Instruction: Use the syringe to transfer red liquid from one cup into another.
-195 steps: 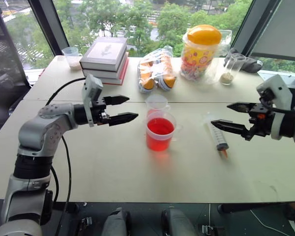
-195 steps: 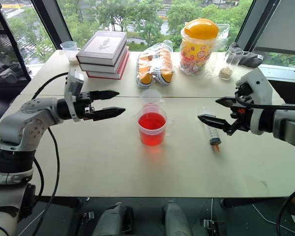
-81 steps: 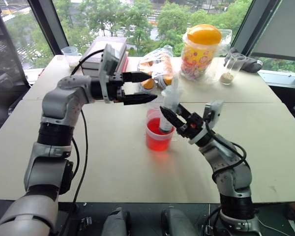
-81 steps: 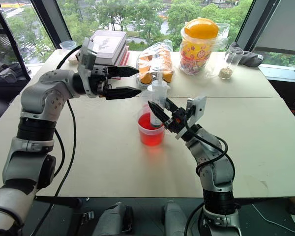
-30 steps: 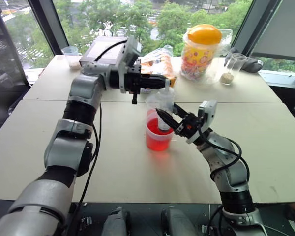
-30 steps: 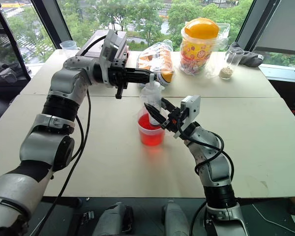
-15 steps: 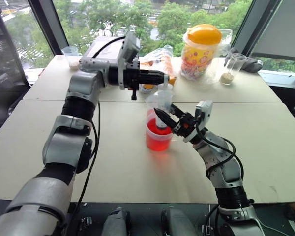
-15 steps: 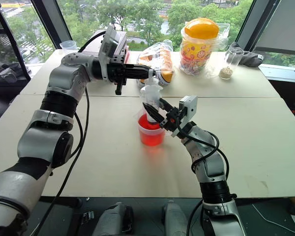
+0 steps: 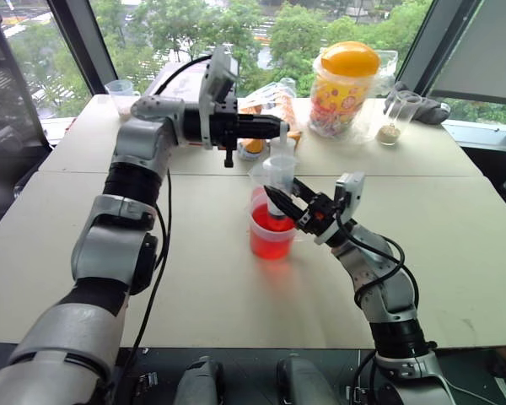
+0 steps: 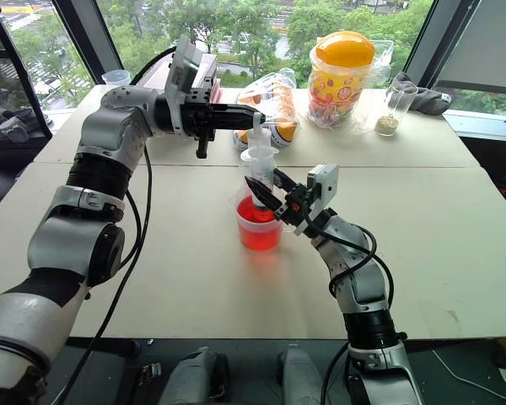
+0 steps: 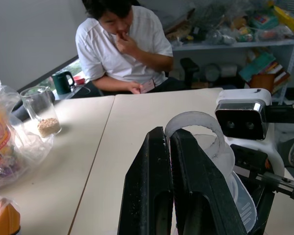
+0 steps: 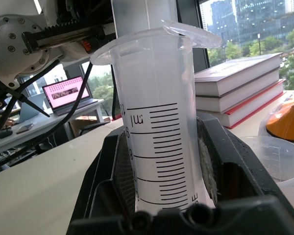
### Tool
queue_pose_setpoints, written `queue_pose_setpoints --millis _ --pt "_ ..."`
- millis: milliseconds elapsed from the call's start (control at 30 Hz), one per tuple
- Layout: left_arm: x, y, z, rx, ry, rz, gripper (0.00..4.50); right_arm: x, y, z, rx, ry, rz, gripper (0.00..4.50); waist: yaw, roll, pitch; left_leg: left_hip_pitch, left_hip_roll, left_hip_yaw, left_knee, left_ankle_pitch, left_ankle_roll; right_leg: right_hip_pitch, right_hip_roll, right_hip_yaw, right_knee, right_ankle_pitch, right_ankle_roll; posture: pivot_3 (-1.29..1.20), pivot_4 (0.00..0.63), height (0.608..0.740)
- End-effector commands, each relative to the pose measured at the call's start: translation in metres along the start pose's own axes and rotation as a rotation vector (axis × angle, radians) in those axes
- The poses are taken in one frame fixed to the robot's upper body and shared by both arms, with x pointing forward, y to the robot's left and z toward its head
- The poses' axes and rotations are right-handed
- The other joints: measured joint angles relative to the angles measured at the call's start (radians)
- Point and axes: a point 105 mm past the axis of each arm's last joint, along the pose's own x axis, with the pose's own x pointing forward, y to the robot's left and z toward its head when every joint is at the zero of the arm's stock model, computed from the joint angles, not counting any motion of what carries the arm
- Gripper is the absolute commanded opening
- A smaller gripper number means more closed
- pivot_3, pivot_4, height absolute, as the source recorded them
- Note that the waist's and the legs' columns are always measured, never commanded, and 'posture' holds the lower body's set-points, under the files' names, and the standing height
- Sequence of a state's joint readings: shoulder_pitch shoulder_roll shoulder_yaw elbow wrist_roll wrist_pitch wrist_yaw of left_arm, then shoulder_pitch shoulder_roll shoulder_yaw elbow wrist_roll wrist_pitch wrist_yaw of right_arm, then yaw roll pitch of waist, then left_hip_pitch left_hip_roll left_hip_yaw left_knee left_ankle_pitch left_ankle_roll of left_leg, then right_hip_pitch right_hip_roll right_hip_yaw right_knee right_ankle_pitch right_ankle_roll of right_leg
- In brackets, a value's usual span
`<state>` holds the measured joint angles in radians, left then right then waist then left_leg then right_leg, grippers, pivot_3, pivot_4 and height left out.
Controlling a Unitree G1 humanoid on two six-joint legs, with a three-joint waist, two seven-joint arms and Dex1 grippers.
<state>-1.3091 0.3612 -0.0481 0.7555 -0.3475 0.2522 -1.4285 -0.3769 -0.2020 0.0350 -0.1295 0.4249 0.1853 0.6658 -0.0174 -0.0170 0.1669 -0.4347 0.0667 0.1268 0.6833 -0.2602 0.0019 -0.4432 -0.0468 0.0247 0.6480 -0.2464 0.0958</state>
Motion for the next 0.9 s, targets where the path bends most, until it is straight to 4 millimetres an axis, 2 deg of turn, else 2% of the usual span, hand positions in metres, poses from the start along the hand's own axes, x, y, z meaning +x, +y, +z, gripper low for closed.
queue_pose_setpoints --millis 33,133,167,300,567,700,900 --pt "-0.014 0.003 0.032 0.079 -0.052 0.042 0.05 0.008 0.025 0.005 -0.003 -0.005 0.129 1.40 -0.001 0.000 0.000 0.000 0.000 0.000 0.000 0.000 0.000 0.000 0.000 0.000 0.000 0.000 0.000 0.00 0.150 0.740" --pt "-0.020 -0.003 0.019 0.028 -0.016 0.030 0.84 0.010 0.024 0.019 -0.016 -0.032 0.130 1.40 -0.003 0.000 0.000 0.000 0.000 0.000 0.000 0.000 0.000 0.000 0.000 0.000 0.001 0.000 0.000 0.00 0.150 0.740" --pt "-0.023 -0.004 0.014 0.025 0.003 0.044 1.24 0.011 0.023 0.023 -0.025 -0.039 0.132 1.40 -0.004 0.000 0.000 0.000 0.000 0.000 0.000 0.000 0.000 0.000 0.000 0.000 0.001 0.000 0.000 0.00 0.150 0.740" --pt "-0.038 -0.007 0.001 0.018 0.057 0.079 3.34 0.010 0.022 0.035 -0.042 -0.054 0.134 1.40 0.000 0.000 0.000 0.000 0.000 0.000 0.000 0.000 0.000 0.000 0.000 0.000 0.002 0.000 0.000 0.00 0.150 0.740" --pt "-0.082 -0.014 -0.016 -0.020 0.145 0.189 3.34 0.009 0.009 0.060 -0.073 -0.085 0.104 1.40 0.000 0.000 0.000 0.000 0.001 0.000 0.000 0.000 0.000 0.000 0.000 0.000 0.002 0.000 0.000 0.00 0.150 0.740" --pt "-0.095 -0.014 -0.015 -0.022 0.148 0.257 3.34 0.012 0.003 0.072 -0.062 -0.099 0.093 1.40 0.003 0.000 0.000 0.000 0.001 0.000 0.000 0.000 0.000 0.000 0.000 0.000 0.002 0.000 0.000 0.00 0.150 0.740" --pt "-0.105 -0.008 -0.008 -0.011 0.114 0.339 3.34 0.047 -0.030 0.107 -0.058 -0.152 0.052 1.40 -0.002 0.000 0.000 0.001 0.001 0.001 0.001 0.001 -0.001 0.000 0.000 0.000 0.002 0.000 0.000 0.00 0.150 0.740"
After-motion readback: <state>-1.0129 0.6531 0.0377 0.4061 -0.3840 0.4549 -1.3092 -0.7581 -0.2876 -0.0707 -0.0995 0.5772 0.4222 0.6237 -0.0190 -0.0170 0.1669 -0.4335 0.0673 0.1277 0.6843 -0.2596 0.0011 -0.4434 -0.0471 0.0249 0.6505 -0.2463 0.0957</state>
